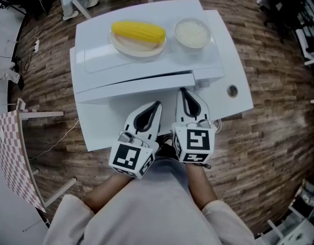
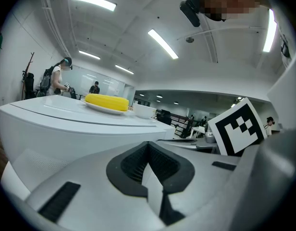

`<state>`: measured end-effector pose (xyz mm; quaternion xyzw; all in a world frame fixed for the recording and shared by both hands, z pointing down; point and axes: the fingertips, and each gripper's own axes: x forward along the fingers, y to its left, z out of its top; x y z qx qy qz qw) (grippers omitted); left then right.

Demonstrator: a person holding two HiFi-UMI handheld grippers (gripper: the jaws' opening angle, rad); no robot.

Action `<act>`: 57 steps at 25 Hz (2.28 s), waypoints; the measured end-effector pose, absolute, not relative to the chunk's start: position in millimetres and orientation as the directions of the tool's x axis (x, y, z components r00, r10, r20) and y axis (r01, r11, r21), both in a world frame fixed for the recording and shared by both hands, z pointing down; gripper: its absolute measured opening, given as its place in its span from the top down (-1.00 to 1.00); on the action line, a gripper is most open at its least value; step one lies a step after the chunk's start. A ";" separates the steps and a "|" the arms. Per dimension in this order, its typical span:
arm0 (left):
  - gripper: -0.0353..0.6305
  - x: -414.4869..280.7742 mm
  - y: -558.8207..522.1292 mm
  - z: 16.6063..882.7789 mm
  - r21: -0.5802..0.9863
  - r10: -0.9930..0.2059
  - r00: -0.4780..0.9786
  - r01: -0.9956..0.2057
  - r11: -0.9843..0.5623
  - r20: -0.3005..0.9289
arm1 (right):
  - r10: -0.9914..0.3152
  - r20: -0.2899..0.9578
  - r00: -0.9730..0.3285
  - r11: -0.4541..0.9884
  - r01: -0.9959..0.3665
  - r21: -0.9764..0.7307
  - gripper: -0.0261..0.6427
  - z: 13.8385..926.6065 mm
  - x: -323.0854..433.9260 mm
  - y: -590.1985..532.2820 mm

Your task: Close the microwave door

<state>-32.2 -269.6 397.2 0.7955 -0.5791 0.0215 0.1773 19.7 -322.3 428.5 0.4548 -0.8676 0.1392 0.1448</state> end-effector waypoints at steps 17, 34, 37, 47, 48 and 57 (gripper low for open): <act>0.87 -40.3 -278.6 399.0 0.270 -0.916 0.320 -0.929 -0.253 0.242 | -0.743 0.374 -0.555 0.549 -0.825 -0.133 0.84 430.2 12.7 -336.5; 0.87 -26.3 -253.2 383.6 0.291 -0.924 0.336 -0.916 -0.276 0.184 | -0.716 0.281 -0.639 0.631 -0.765 -0.130 0.84 384.9 13.6 -290.2; 0.87 -22.3 -245.3 379.6 0.291 -0.926 0.335 -0.916 -0.277 0.175 | -0.718 0.262 -0.645 0.637 -0.761 -0.124 0.84 375.7 18.3 -278.7; 0.87 -7.5 -214.2 375.5 0.277 -0.931 0.315 -0.926 -0.258 0.186 | -0.703 0.218 -0.677 0.668 -0.734 -0.127 0.84 358.3 32.4 -229.9; 0.87 -6.2 -210.8 374.8 0.278 -0.931 0.313 -0.926 -0.256 0.185 | -0.697 0.216 -0.684 0.674 -0.727 -0.131 0.84 356.6 33.4 -225.0; 0.87 -0.2 -192.8 365.9 0.244 -0.942 0.289 -0.939 -0.244 0.171 | -0.658 0.238 -0.715 0.708 -0.694 -0.129 0.85 359.2 39.7 -194.8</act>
